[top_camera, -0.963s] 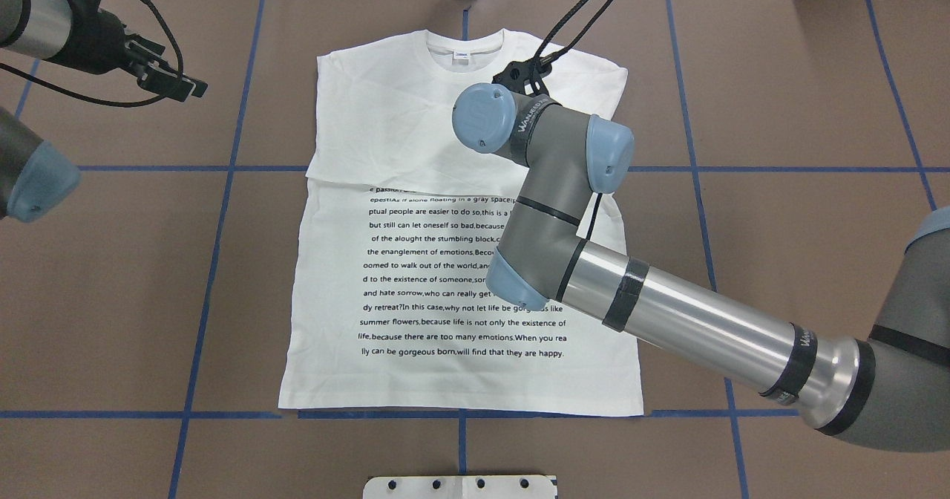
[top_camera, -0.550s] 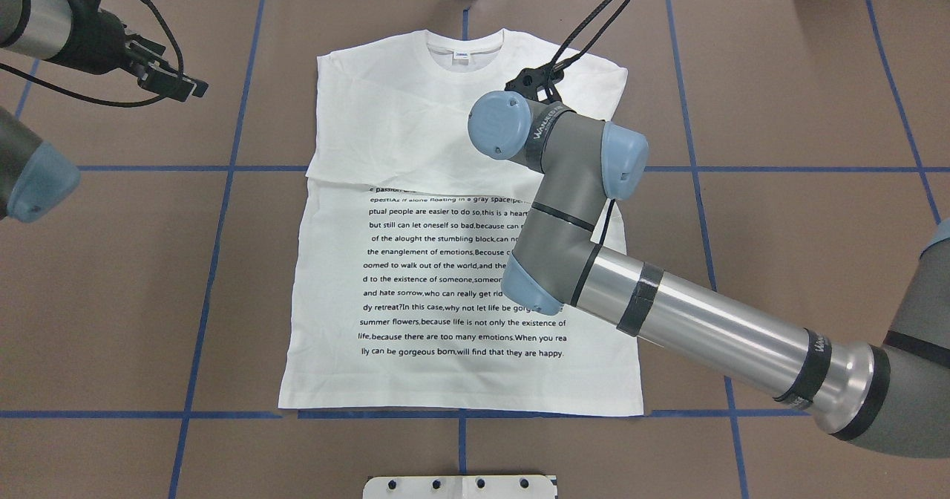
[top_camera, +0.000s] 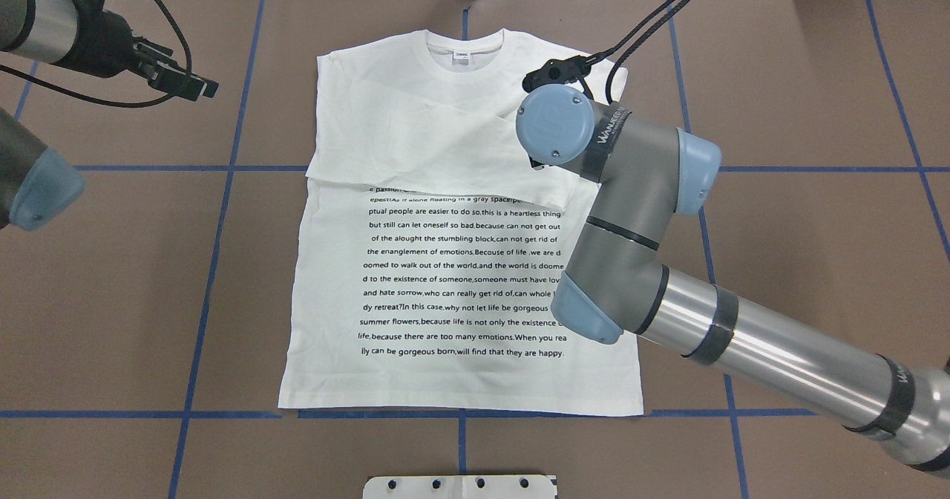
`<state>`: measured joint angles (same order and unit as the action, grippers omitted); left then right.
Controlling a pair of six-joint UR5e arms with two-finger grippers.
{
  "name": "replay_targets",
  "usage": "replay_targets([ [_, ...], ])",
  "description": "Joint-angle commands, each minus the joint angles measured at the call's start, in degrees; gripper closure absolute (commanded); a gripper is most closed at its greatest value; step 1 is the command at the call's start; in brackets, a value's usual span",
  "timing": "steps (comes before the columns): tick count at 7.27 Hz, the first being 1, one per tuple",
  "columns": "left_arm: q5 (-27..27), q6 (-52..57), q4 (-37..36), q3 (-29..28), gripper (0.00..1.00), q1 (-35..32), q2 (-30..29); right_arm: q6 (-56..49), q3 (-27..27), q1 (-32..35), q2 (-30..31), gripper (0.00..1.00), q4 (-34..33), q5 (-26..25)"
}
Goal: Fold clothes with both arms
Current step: 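Move both grippers to the shirt hem corners nearest the robot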
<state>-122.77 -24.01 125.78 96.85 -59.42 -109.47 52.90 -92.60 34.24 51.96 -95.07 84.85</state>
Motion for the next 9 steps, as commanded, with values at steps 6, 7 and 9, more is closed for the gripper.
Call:
replay_targets([
  [6,24.38,-35.87,-0.18,22.33,0.00,30.97,19.12,27.16,-28.49,-17.78,35.38,0.00,20.90,-3.64],
  [7,30.08,-42.19,-0.45,22.15,0.00,37.64,19.21,27.43,-29.12,-18.84,36.19,0.00,20.72,-3.64],
  [9,38.38,-51.01,-4.80,21.19,0.00,46.38,18.95,27.61,-28.87,-19.99,36.29,0.00,20.54,-4.25],
])
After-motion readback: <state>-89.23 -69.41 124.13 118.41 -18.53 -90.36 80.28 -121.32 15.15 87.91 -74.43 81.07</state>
